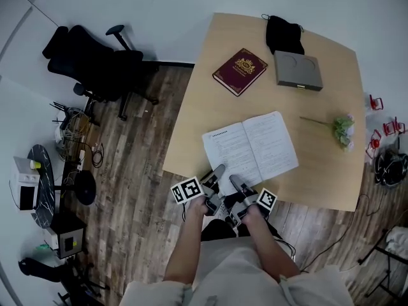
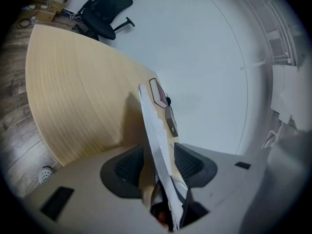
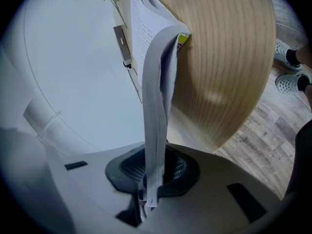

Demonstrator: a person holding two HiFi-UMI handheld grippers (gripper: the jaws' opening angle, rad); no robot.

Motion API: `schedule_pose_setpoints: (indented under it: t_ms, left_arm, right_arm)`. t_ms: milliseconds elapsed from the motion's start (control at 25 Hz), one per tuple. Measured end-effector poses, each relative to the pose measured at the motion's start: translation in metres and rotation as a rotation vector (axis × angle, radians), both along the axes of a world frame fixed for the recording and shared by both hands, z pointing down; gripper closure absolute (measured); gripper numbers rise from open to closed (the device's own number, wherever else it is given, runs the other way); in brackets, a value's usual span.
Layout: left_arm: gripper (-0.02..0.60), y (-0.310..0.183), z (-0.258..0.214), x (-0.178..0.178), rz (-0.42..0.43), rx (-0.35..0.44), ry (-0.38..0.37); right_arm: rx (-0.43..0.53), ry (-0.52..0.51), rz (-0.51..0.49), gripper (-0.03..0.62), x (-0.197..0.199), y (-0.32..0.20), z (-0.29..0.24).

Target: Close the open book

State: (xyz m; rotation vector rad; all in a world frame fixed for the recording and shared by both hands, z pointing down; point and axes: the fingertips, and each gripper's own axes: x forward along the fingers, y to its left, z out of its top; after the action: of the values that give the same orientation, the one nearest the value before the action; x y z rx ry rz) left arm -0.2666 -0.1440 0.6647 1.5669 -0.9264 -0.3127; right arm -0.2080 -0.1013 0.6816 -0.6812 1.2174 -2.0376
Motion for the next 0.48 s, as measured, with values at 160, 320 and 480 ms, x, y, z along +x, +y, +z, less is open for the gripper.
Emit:
schedule_pose_setpoints:
  t_ms: [160, 320, 480]
  left_arm:
    - [0.38, -0.004, 0.005, 0.003, 0.009, -0.006, 0.017]
    - [0.388, -0.008, 0.008, 0.005, 0.023, -0.014, 0.026]
    - [0.412, -0.011, 0.005, 0.01, 0.042, -0.015, 0.046]
  right_arm:
    - [0.003, 0.014, -0.006, 0.546, 0.001, 0.0, 0.0]
    - [0.006, 0.021, -0.006, 0.546, 0.002, 0.0, -0.001]
    - [0.018, 0.053, -0.011, 0.546, 0.004, 0.001, -0.001]
